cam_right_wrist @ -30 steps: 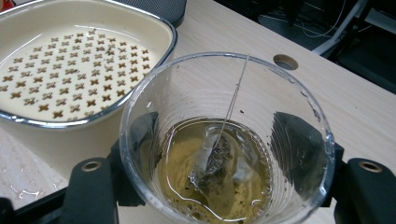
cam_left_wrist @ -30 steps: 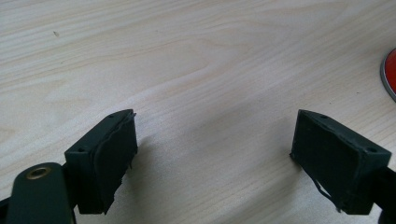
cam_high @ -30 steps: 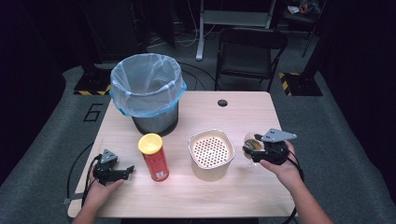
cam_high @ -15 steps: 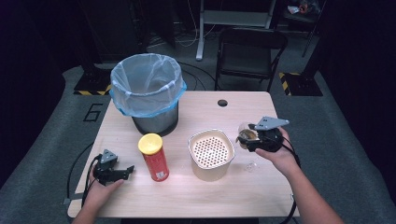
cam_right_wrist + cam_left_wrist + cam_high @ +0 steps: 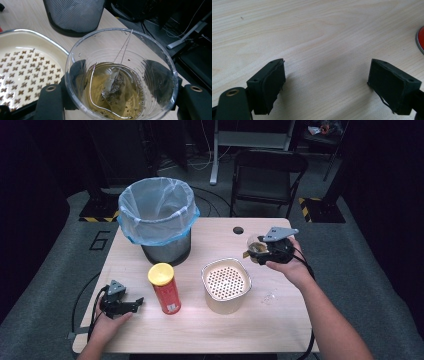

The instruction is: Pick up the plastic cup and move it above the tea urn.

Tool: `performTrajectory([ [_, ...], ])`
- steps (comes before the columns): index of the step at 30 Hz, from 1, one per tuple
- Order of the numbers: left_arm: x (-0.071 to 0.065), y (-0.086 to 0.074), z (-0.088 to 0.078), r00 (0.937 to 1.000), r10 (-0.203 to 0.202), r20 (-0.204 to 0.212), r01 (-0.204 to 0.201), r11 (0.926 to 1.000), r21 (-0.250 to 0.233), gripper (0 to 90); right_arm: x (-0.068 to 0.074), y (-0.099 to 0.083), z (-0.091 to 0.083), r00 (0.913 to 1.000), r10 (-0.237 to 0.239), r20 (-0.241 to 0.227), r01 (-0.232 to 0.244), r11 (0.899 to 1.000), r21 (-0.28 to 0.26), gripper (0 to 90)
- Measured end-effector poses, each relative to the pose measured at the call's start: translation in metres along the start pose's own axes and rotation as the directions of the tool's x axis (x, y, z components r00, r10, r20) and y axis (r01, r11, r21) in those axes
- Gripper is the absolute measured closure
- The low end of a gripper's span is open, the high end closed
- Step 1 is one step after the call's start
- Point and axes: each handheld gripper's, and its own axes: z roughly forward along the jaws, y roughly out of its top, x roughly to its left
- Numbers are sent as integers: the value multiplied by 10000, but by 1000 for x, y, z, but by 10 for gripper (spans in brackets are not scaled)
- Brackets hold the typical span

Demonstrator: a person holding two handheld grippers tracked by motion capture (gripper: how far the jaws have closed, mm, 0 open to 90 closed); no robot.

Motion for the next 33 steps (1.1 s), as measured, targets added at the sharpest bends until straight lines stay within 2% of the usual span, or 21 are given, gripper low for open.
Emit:
performTrajectory([
  [5, 0, 0, 0, 10000, -14, -5, 14, 10000, -4, 137, -4, 9, 10, 9998, -54, -173, 53, 10000, -19, 345],
  [6, 0, 0, 0, 10000, -16, 0, 16, 10000, -3, 137, -3, 13, 16, 9993, -363, -104, 363, 9993, 52, 345],
  [10, 0, 0, 0, 10000, -24, 18, 24, 10000, 13, 137, -2, 18, 22, 9981, -596, -161, 596, 9982, 30, 346],
  [16, 0, 0, 0, 10000, -3, -1, 3, 10000, -5, 137, -1, 23, 33, 9909, -1326, -226, 1330, 9910, 172, 350],
  [22, 0, 0, 0, 10000, -2, -1, 2, 10000, -4, 137, -3, 20, 37, 9894, -1379, -463, 1391, 9900, 229, 351],
  [27, 0, 0, 0, 10000, -8, -1, 8, 10000, -9, 137, -3, 18, 38, 9884, -1450, -451, 1461, 9890, 227, 353],
  [33, 0, 0, 0, 10000, -7, -1, 7, 10000, -4, 137, 0, 19, 37, 9825, -1824, -378, 1832, 9829, 192, 357],
])
